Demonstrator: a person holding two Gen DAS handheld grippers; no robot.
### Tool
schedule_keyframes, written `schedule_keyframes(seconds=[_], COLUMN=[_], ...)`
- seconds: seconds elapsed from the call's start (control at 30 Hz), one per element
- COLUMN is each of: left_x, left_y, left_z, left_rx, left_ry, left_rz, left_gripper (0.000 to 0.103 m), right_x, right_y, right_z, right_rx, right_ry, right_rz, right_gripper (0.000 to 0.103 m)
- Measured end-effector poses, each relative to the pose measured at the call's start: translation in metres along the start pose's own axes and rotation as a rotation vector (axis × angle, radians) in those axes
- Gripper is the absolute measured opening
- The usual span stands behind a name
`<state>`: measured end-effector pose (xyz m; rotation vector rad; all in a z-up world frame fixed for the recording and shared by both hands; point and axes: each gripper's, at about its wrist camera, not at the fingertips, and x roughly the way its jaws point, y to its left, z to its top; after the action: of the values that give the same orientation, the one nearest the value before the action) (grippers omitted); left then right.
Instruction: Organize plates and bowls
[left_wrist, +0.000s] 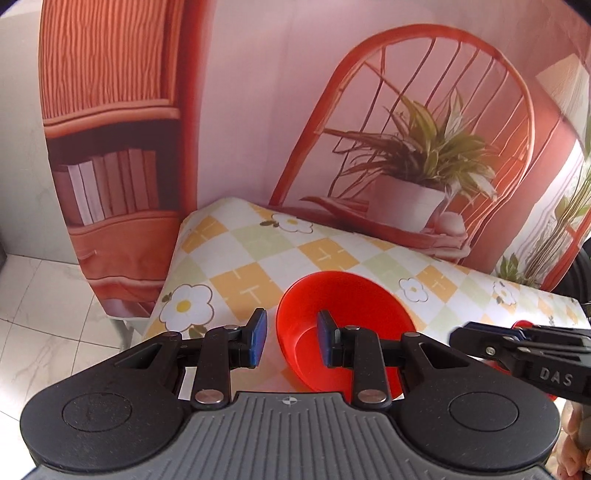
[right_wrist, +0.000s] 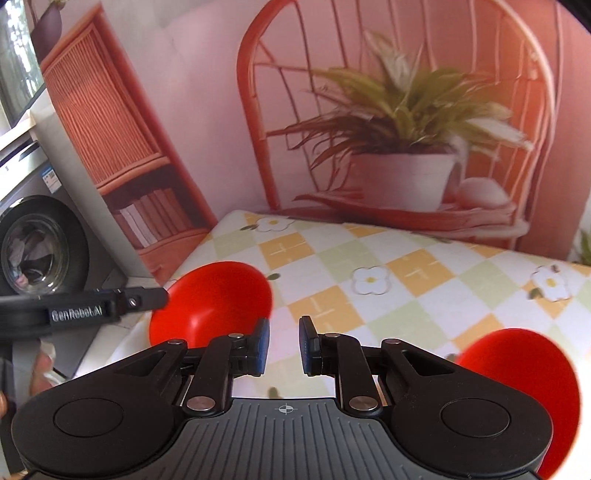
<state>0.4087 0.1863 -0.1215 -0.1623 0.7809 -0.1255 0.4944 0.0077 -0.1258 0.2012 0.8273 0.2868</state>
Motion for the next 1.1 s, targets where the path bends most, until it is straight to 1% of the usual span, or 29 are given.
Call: schedule_keyframes(seconds=[0.07,0.23,0.37,0.4,0.47,0.53,0.63,0.77,0.97,1.1], left_x=[0.002,0.007,0.011,0.012,0.013,0.013,0.012,0.006,-0.008,-0.022], left_y=[0.003,0.008,0.012,0.013,0.014,0.015,0.015,0.017,0.010,-0.002], left_z=[-0.001,-0.007,-0.012,-0.014,-0.016,-0.018,-0.019,-0.023,-0.028,-0.032], left_rx=[-0.016,-0.050,-0.080,-0.088,-0.094,-0.097,-0.113,-0.155,-0.153,-0.113], left_ry=[0.000,0.011,0.013,0.014,0.019,0.021,0.019,0.007,0.004,0.007], left_rz=[-0.009,-0.032,-0.047,-0.056,-0.066,-0.065,-0.067,-0.088,-0.091,-0.090], left_gripper=[0.031,0.031,0.030,0.029,0.021,0.019,0.014,0.011,0.011,0.011], right_x=[0.010,0.030,0.041,0.042,0.045,0.046,0.046,0.044,0.030,0.012], right_y=[0.002,-0.003,-0.006,-0.005,-0.004,-0.002,0.002,0.005,0.004,-0.002], right_z=[0.001,0.006,0.008,0.008,0.007,0.006,0.003,0.001,-0.009,-0.017], right_rx=[0.017,0.119,0.146,0.147,0.150,0.145,0.140,0.129,0.150,0.192], right_ry=[0.013,0.036,0.056,0.059,0.065,0.071,0.076,0.085,0.087,0.076], right_rz=[-0.005,-0.005,-0.002,-0.006,-0.006,-0.005,-0.006,0.001,0.004,0.018], right_gripper=[0.019,0.019,0.019,0.019,0.018,0.016,0.012,0.008,0.008,0.008])
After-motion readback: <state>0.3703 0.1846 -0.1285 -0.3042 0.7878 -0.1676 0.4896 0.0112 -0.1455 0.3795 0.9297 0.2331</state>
